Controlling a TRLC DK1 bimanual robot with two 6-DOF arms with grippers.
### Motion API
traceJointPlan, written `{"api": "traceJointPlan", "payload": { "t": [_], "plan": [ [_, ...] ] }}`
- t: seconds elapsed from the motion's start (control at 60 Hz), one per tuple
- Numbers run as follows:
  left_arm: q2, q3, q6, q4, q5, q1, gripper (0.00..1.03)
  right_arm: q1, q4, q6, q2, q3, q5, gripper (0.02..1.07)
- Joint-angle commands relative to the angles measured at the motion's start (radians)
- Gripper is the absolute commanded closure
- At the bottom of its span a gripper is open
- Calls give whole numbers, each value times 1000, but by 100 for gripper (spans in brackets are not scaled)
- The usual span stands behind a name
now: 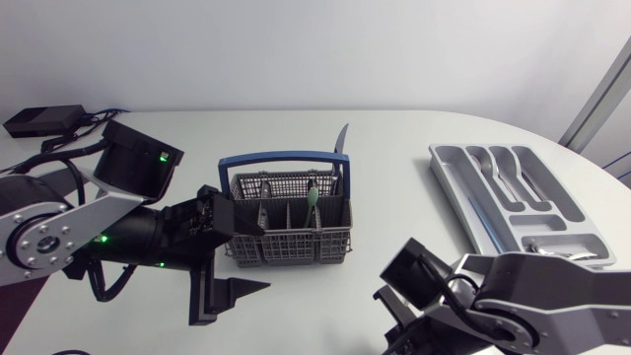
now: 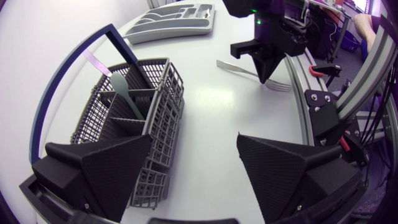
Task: Sort the cutlery from the basket into the organizer compartments.
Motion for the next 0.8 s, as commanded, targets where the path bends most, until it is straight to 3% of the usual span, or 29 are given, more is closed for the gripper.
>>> {"api": "traceJointPlan", "payload": {
  "t": [0.0,0.167,0.383,0.783],
  "plan": [
    [-20,-26,15,3,-2,9,8,-22,-44,20,-57,61,-5,101],
    [-34,-22,11,3,-2,9,8,-80,-149,56,-116,167,-5,101],
    [-70,-36,2,3,-2,9,8,-260,-212,105,-91,291,-13,101],
    [-124,-49,-6,2,-2,9,8,-596,-293,430,234,716,-83,101]
  ]
}}
